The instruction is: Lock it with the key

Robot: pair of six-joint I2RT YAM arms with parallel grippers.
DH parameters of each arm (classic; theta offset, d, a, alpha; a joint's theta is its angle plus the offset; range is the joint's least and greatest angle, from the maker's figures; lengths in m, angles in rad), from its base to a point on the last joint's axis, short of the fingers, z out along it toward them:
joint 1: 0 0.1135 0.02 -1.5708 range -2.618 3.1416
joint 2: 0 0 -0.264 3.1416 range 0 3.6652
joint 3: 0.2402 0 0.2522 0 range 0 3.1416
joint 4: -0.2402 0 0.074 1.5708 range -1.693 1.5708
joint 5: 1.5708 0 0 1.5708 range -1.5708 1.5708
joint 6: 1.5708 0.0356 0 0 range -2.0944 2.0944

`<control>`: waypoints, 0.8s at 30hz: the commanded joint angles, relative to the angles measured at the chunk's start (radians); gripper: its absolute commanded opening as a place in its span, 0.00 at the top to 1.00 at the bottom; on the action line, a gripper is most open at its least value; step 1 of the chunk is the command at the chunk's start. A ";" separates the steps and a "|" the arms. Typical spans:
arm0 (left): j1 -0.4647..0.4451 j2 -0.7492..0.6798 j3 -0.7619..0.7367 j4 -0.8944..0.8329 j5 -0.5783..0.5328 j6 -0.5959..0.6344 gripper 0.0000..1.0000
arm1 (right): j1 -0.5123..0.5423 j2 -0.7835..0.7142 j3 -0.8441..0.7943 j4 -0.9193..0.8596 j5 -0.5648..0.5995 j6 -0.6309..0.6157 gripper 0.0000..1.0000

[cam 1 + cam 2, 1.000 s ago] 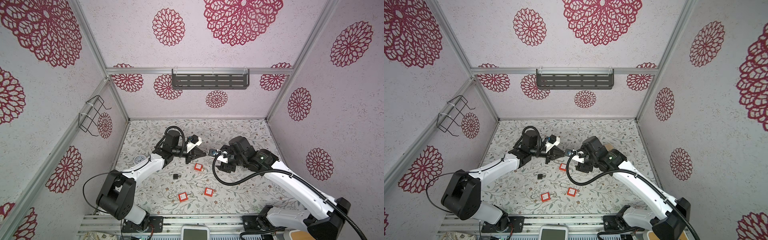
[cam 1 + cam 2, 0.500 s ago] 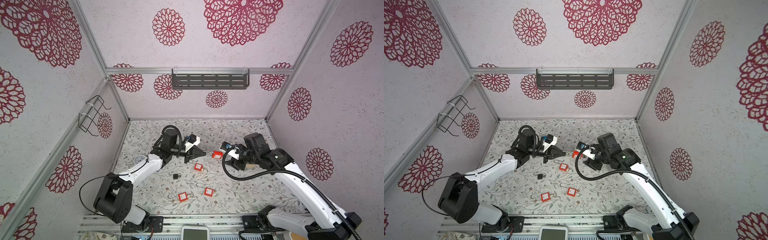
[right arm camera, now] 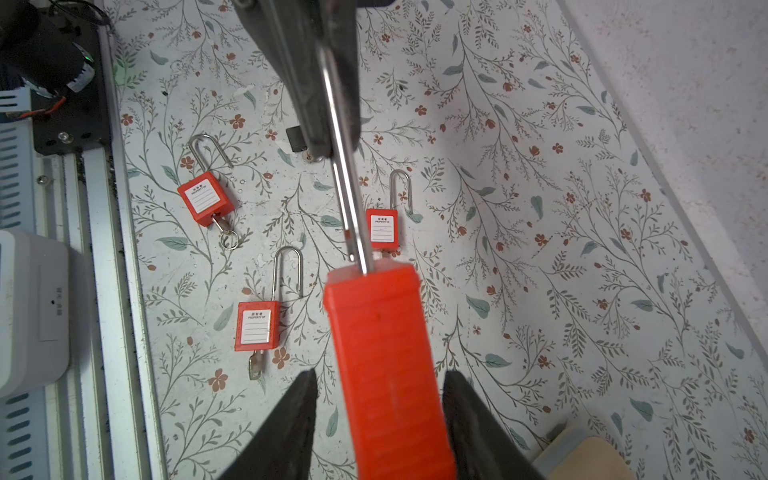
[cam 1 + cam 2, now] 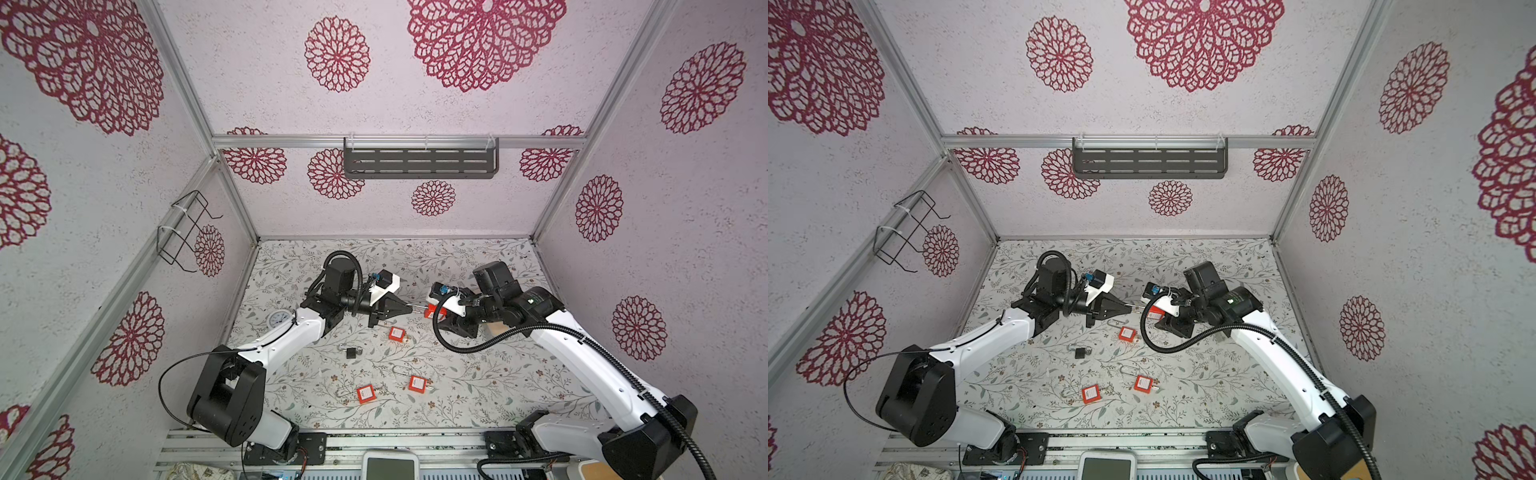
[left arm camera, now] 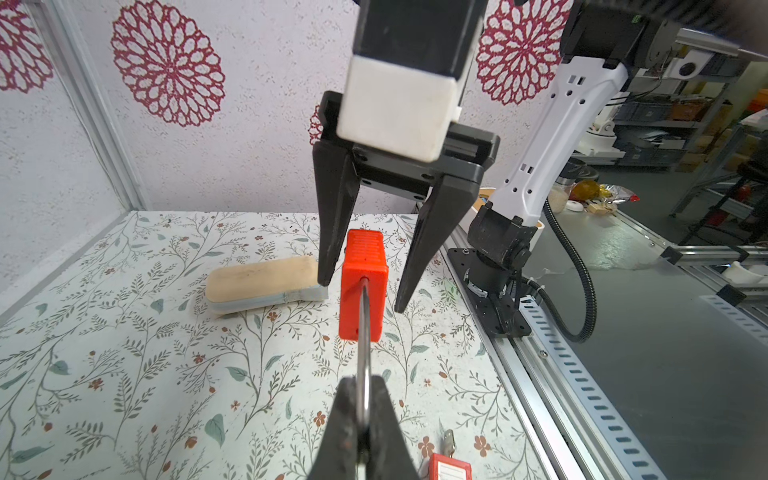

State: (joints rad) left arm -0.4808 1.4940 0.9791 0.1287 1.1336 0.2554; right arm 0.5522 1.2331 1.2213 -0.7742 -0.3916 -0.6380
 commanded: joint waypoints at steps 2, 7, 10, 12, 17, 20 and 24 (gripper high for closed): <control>-0.007 -0.023 0.032 -0.012 0.050 0.040 1.00 | -0.005 -0.007 0.023 0.035 -0.061 -0.024 0.54; -0.006 -0.015 0.063 -0.102 0.058 0.105 1.00 | -0.005 -0.008 0.017 0.049 -0.061 -0.039 0.62; -0.007 -0.010 0.088 -0.176 0.058 0.164 1.00 | -0.005 -0.009 0.017 0.046 -0.072 -0.046 0.66; -0.005 -0.007 0.102 -0.209 0.059 0.187 1.00 | -0.005 -0.006 0.020 0.040 -0.079 -0.048 0.68; -0.007 -0.008 0.122 -0.276 0.024 0.252 0.94 | -0.005 -0.001 0.017 0.036 -0.095 -0.046 0.73; -0.007 -0.016 0.141 -0.334 -0.035 0.302 0.60 | -0.005 -0.005 0.014 0.033 -0.098 -0.044 0.76; -0.004 -0.041 0.183 -0.439 -0.139 0.408 0.46 | -0.005 -0.015 0.003 0.033 -0.095 -0.040 0.77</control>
State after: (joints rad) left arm -0.4843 1.4906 1.1236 -0.2092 1.0683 0.5552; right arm 0.5522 1.2339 1.2190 -0.7456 -0.4534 -0.6804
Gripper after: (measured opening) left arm 0.532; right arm 0.246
